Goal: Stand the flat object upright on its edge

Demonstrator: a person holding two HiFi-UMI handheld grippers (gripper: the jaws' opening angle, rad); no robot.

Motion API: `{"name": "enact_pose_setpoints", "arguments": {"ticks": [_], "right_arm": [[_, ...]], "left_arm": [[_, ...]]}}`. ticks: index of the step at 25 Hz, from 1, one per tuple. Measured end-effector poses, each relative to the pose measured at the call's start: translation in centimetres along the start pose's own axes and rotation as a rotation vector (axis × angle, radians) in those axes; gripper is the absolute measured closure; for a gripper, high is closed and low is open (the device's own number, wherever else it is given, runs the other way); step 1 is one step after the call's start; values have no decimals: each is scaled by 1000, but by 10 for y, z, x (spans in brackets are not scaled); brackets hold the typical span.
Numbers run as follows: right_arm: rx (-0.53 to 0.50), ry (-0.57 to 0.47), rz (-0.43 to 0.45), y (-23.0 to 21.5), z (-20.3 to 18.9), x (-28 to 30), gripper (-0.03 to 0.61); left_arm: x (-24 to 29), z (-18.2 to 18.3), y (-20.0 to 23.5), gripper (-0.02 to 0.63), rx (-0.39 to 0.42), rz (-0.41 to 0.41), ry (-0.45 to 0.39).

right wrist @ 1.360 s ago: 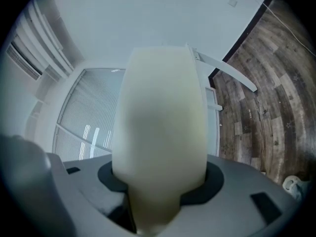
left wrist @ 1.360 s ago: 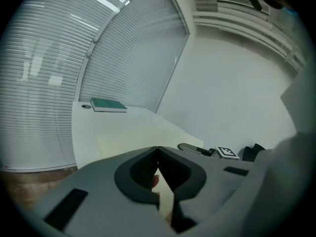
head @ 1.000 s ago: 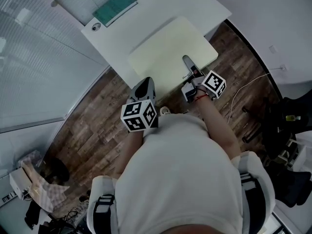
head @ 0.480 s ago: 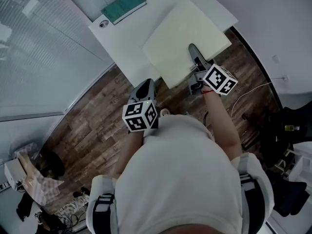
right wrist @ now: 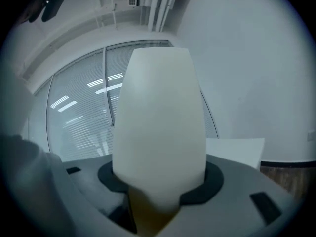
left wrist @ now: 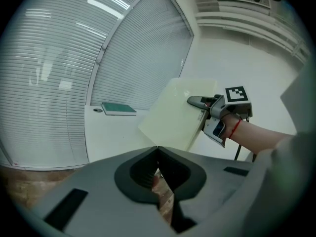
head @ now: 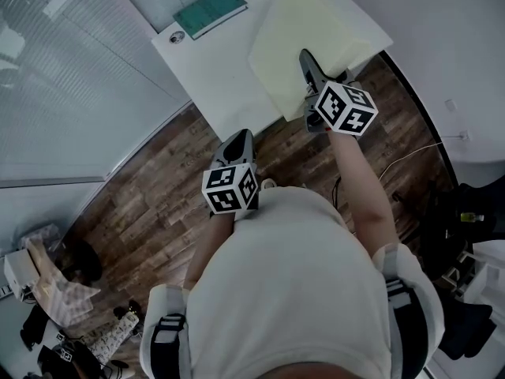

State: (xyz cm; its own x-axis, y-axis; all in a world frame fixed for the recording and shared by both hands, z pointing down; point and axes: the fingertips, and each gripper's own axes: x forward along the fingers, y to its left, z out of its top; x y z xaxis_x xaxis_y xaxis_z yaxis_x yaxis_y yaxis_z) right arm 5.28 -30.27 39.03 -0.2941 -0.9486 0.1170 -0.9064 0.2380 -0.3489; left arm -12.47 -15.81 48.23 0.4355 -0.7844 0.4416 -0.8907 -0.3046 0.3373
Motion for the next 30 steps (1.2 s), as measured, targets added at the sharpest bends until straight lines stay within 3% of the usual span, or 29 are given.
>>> {"name": "enact_pose_setpoints", "arguments": {"ticks": [10,22,30], "right_arm": [[-189,10,-65,16,5,59,324],[-318,-16,-118,34,6,120,322],[-344,-11,-143,36,-2,144,322]], "left_arm": [[0,-3,9,594,-5,15,17],[5,-1,27,594,-27,26,28],[7,1,38,594,-46,41,32]]}}
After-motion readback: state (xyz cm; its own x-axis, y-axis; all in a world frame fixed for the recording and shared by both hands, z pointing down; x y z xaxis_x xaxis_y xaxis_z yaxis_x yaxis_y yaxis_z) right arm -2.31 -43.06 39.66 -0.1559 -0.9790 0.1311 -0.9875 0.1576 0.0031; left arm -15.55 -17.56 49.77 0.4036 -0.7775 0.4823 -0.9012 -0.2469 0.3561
